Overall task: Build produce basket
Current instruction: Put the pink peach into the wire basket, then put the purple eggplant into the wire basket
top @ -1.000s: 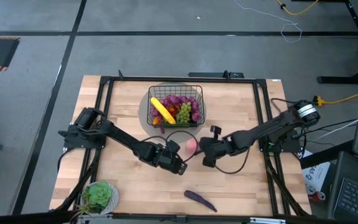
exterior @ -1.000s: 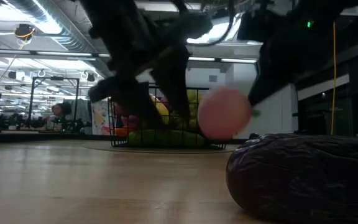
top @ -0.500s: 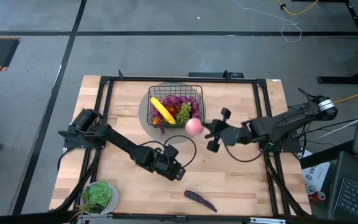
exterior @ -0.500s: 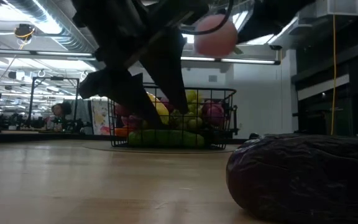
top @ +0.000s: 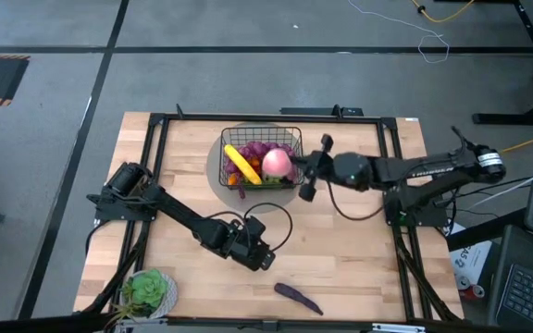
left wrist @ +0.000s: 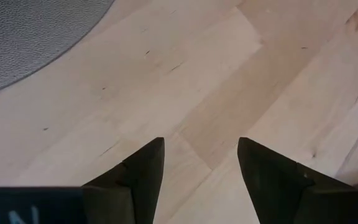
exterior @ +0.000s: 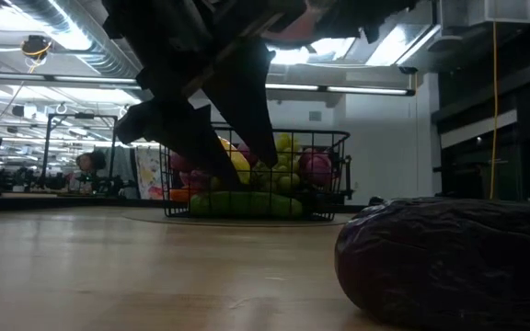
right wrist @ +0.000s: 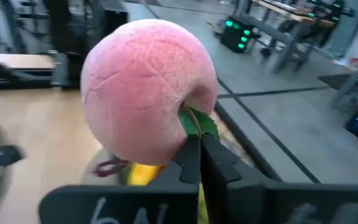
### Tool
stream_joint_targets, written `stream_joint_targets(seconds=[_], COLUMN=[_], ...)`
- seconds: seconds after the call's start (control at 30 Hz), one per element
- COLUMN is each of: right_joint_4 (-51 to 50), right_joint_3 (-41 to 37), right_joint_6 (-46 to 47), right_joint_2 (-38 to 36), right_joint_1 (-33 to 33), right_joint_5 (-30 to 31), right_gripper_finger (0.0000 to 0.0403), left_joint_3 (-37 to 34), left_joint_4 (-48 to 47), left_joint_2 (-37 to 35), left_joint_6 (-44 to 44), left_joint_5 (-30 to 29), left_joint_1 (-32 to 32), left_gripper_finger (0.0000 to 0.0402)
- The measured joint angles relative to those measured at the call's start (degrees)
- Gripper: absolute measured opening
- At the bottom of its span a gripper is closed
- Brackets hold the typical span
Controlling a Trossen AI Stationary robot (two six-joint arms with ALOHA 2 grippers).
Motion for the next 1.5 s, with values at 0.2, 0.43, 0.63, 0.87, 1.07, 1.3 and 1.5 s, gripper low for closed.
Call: stream_joint_targets(seconds=[0.2, 0.43, 0.63, 0.87, 1.07, 1.3, 1.5], right_joint_4=[0.8, 4.7, 8.8, 9.3, 9.3, 6.2, -11.1], right_joint_3=[0.0, 0.0, 0.0, 0.0, 0.0, 0.0, 0.0], right_joint_6=[0.2, -0.1, -0.8, -1.3, -0.3, 9.9, 18.6], right_joint_2=[0.8, 6.6, 10.0, 10.4, 10.4, 8.0, 2.8], right_joint_1=[-6.4, -10.8, -11.6, -12.3, -12.6, -10.3, -7.5], right_joint_5=[-5.3, -11.5, -11.5, -11.5, -11.5, -19.9, -25.6], right_gripper_finger=[0.0000, 0.0000, 0.0006, 0.0089, 0.0146, 0.0154, 0.0149], left_joint_3=[0.0, 0.0, 0.0, 0.0, 0.0, 0.0, 0.0], left_joint_4=[0.0, 0.1, 0.1, 0.2, 0.2, 0.2, -0.1], left_joint_2=[0.0, 0.0, 0.0, 0.0, 0.1, 0.1, 0.1], left_joint_6=[0.0, -0.4, -0.5, -1.0, -1.9, -1.9, -1.9], left_joint_5=[-1.3, -1.4, -1.4, -1.4, -1.4, -1.4, -1.4], left_joint_1=[0.0, 0.2, 0.2, 0.2, 0.2, 0.2, 0.2], left_gripper_finger=[0.0199, 0.0199, 0.0199, 0.0199, 0.0199, 0.0199, 0.0199])
